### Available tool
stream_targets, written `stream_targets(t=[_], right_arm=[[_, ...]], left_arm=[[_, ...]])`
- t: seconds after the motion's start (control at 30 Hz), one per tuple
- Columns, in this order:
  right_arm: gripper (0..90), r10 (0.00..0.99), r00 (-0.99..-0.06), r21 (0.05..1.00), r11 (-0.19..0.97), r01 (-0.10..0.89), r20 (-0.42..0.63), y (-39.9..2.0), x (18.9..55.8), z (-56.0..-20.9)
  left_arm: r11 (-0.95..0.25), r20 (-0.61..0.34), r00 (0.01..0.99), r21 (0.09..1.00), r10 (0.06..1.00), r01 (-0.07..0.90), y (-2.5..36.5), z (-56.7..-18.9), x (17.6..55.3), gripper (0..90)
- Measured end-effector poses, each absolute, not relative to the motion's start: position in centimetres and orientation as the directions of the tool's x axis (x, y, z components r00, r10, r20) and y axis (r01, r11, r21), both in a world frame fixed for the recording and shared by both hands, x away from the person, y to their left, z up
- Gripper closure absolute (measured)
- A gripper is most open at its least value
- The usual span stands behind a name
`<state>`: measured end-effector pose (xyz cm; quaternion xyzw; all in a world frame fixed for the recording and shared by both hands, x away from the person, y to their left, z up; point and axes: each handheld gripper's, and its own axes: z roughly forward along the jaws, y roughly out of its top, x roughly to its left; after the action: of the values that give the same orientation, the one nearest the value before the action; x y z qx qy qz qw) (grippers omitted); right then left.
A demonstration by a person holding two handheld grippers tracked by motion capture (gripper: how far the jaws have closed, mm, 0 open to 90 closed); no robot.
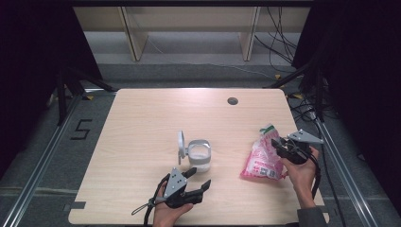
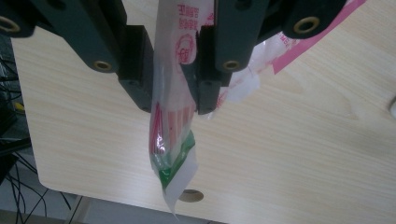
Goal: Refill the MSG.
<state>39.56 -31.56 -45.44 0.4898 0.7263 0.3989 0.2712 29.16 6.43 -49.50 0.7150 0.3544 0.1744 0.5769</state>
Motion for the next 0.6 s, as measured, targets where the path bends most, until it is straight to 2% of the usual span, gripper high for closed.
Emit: stream_targets(t=[0.03, 0.2, 0.23, 0.27, 0.43, 0.53, 0.6], right_arm=[[63.3, 0.933, -0.359, 0.851, 0.198, 0.486, -0.012, -31.6, 39.6, -45.5], [57.5, 0.946, -0.324, 0.850, 0.172, 0.497, -0.002, -31.8, 39.5, -45.5], [52.0, 0.962, -0.272, 0.852, 0.139, 0.505, 0.005, -31.8, 39.4, -45.4], [50.0, 0.962, -0.272, 0.866, 0.139, 0.481, -0.004, -32.1, 39.5, -45.4], [47.7, 0.974, -0.223, 0.877, 0.077, 0.474, 0.035, -32.0, 39.0, -44.9], [45.7, 0.975, -0.222, 0.885, 0.084, 0.457, 0.022, -31.8, 38.8, -44.6], [45.8, 0.967, -0.253, 0.892, 0.109, 0.440, 0.007, -31.8, 38.8, -44.5]], left_arm=[[-0.084, -0.159, 0.688, 0.948, 0.708, 0.306, 6.4, -49.5, 29.2, 33.3], [-0.082, -0.161, 0.689, 0.949, 0.707, 0.305, 6.4, -49.5, 29.1, 33.2], [-0.088, -0.155, 0.689, 0.948, 0.708, 0.304, 6.5, -49.5, 29.2, 33.2], [-0.086, -0.157, 0.689, 0.949, 0.707, 0.305, 6.4, -49.5, 29.2, 33.2], [-0.092, -0.154, 0.691, 0.948, 0.707, 0.305, 6.5, -49.5, 29.2, 33.2], [-0.078, -0.161, 0.691, 0.950, 0.705, 0.301, 6.5, -49.5, 29.2, 33.2], [-0.086, -0.157, 0.690, 0.949, 0.706, 0.304, 6.6, -49.4, 29.2, 33.2]])
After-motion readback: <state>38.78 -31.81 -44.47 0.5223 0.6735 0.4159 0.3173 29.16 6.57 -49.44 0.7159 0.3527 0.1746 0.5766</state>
